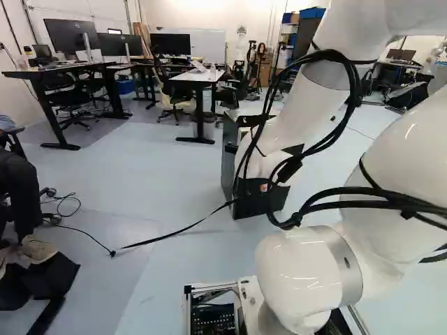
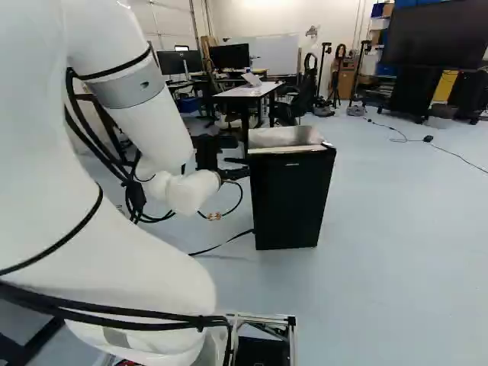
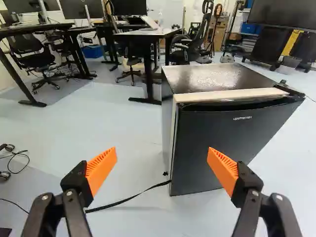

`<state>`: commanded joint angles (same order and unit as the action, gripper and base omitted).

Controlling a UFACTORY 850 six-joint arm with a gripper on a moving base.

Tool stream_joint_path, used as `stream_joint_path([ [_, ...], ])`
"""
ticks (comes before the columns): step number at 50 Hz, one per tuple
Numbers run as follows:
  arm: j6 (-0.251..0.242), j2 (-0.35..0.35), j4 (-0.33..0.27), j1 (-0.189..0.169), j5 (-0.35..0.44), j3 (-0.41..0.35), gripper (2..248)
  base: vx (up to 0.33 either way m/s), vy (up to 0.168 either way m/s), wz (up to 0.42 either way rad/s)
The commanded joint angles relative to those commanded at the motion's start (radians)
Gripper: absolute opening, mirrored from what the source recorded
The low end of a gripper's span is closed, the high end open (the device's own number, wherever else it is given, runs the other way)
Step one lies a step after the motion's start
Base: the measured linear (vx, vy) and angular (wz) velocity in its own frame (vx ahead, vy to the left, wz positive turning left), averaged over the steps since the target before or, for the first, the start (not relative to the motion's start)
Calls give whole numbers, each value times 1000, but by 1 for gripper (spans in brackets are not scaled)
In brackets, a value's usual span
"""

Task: Open the fridge door

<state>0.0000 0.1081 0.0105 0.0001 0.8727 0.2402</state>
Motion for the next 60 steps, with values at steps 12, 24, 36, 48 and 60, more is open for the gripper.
stream_joint_path([
  [12, 0, -36, 10, 4, 0, 35, 247, 0, 0, 0],
  [24, 0, -70, 22, 11, 0, 67, 247, 0, 0, 0],
  [36, 0, -103, 42, 18, 0, 100, 247, 0, 0, 0],
  [48, 0, -158, 68, 26, 5, 130, 247, 0, 0, 0],
  [60, 0, -214, 97, 33, 27, 157, 247, 0, 0, 0],
])
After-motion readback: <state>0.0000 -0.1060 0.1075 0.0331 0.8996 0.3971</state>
